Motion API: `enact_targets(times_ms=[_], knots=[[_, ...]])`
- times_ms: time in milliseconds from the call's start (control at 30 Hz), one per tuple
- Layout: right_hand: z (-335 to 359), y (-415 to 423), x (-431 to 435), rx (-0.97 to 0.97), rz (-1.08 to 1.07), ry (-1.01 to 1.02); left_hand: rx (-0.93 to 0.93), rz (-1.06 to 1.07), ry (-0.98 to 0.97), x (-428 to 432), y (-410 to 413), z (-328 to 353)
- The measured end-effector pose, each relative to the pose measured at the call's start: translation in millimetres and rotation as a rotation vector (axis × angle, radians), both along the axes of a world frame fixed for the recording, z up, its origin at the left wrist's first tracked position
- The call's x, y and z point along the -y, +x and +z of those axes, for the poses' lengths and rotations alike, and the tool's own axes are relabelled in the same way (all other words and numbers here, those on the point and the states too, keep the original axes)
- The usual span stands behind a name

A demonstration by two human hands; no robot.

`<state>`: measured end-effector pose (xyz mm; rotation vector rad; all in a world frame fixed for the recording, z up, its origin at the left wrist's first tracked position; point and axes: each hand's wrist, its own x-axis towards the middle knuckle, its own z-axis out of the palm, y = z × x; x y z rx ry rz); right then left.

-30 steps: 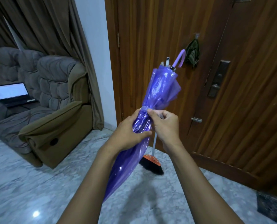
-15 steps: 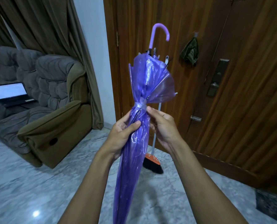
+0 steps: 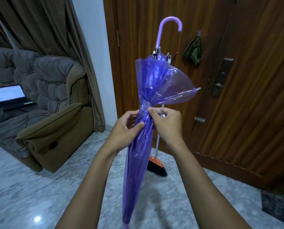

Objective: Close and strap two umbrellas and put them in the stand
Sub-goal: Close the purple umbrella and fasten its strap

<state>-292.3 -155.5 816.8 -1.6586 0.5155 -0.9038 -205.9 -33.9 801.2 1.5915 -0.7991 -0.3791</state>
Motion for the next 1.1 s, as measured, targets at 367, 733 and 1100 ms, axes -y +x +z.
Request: enact_targets(times_ms=[367,733,1100], knots=[[2.2,4.2,-5.9,-0.020,0.078,-0.110,0.106,0.035,0.035,-4.8,3.3,-3.8],[-3.3,9.3,-3.3,0.022,0.317,0.363,-0.390,-0.030,-0.278,-14.6,12.1,-15.6],[-2.9,13.2,-13.5,0.030,0.203,0.404,-0.398,-0.111,-0.149,-24.4,17.2,-12.0]])
